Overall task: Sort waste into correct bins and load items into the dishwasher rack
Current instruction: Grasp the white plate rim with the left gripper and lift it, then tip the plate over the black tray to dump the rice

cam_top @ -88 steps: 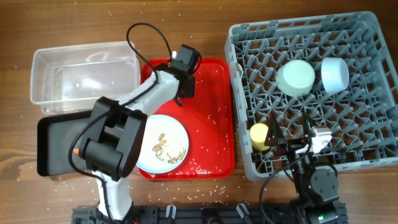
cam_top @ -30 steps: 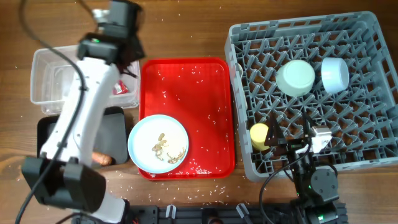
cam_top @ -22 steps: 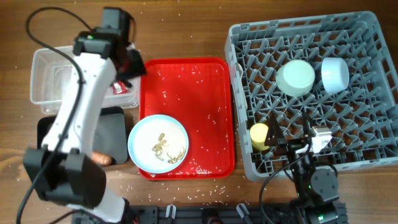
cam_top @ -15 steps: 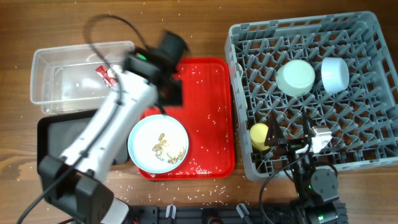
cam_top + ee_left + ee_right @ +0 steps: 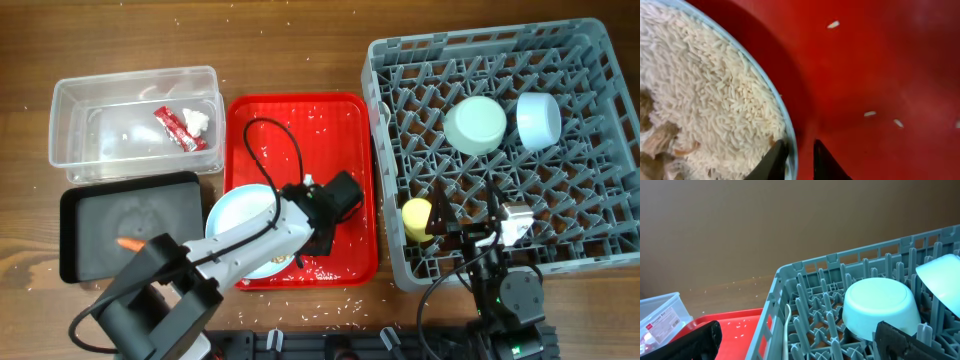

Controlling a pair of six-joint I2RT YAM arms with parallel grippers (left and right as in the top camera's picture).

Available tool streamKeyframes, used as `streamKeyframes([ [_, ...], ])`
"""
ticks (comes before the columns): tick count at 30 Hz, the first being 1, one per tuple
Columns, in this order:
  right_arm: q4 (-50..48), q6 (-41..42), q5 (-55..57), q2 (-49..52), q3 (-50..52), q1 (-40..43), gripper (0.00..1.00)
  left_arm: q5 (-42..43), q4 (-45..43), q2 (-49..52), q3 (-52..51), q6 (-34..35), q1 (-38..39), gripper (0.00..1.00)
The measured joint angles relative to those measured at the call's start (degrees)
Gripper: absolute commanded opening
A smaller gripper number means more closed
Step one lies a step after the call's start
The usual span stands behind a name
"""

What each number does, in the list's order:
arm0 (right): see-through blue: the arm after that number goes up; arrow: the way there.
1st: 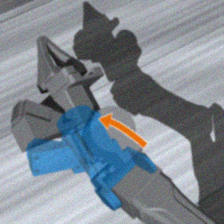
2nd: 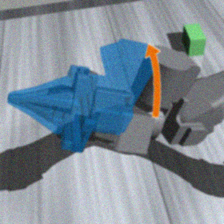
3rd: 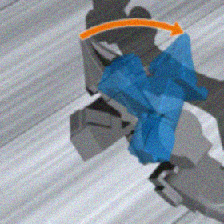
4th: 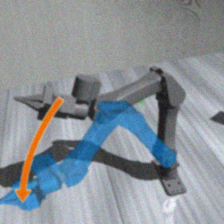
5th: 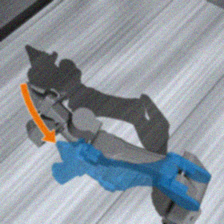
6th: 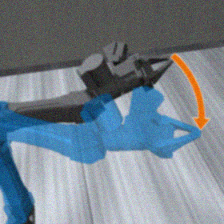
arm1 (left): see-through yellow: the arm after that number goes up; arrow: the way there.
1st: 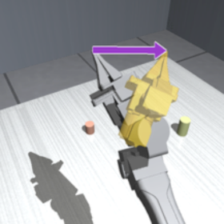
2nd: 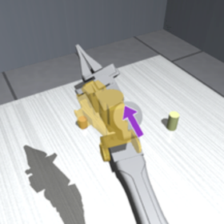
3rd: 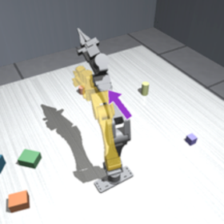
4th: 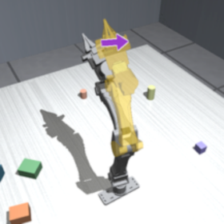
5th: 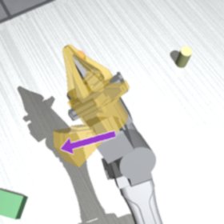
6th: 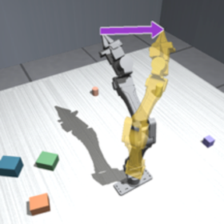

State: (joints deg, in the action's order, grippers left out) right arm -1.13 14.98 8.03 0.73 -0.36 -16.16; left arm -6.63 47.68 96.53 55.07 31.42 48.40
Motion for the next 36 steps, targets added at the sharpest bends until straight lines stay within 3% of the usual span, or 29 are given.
streamKeyframes([
  [3,0.0,0.0,0.0,0.0,0.0,0.0,1.0,-1.5,-4.0,0.0,-3.3,0.3,0.0,0.18],
  [7,0.0,0.0,0.0,0.0,0.0,0.0,1.0,-3.0,-7.5,-0.3,-4.3,-0.2,0.0,0.04],
  [10,0.0,0.0,0.0,0.0,0.0,0.0,1.0,-3.8,-6.3,-0.6,-3.9,-0.7,0.1,0.04],
  [21,0.0,0.0,0.0,0.0,0.0,0.0,1.0,-7.3,21.4,-0.8,16.8,0.1,0.1,0.04],
  [29,0.0,0.0,0.0,0.0,0.0,0.0,1.0,-8.1,29.9,-4.1,18.3,1.1,-1.3,0.04],
  [36,0.0,0.0,0.0,0.0,0.0,0.0,1.0,-6.9,32.3,-11.8,18.3,0.6,-11.0,0.04],
])
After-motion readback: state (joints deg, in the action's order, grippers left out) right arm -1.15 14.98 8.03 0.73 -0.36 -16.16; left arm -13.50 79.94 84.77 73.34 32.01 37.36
